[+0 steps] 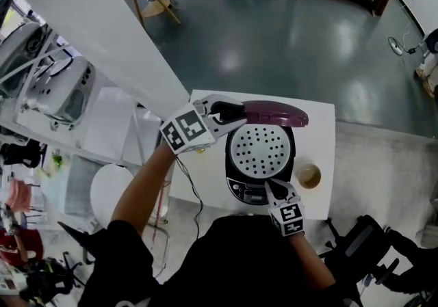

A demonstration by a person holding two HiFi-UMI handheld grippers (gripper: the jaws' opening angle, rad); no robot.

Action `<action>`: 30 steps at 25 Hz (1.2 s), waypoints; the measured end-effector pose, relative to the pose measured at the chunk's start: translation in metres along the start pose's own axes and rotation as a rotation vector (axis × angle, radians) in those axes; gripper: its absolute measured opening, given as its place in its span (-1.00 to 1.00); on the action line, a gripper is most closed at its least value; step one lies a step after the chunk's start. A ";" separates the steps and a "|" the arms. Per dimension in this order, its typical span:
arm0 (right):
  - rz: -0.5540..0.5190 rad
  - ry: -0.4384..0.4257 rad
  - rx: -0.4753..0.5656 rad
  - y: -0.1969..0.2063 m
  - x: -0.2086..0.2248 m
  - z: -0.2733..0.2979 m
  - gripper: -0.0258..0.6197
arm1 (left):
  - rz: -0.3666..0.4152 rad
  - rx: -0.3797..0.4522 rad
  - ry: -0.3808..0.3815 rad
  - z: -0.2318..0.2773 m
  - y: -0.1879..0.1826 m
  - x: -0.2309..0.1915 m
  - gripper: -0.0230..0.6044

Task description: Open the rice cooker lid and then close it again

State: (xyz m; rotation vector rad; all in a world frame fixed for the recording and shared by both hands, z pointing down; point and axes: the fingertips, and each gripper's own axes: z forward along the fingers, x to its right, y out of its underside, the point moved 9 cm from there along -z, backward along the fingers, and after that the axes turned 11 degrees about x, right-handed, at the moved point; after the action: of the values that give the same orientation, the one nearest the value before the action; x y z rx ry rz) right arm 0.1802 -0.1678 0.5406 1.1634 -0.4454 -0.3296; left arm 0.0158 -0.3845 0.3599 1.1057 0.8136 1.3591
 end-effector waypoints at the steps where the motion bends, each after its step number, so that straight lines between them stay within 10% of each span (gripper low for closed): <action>1: 0.001 0.003 0.002 0.000 0.000 -0.001 -0.92 | 0.021 -0.015 -0.001 0.001 -0.001 0.002 -0.61; 30: -0.018 0.050 0.011 0.013 -0.009 -0.040 -0.92 | 0.075 -0.131 0.035 0.000 0.029 0.076 -0.71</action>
State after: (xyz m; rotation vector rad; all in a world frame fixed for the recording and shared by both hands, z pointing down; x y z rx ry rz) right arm 0.1922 -0.1265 0.5384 1.1839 -0.3941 -0.3131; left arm 0.0130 -0.3126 0.3983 1.0212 0.7040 1.4768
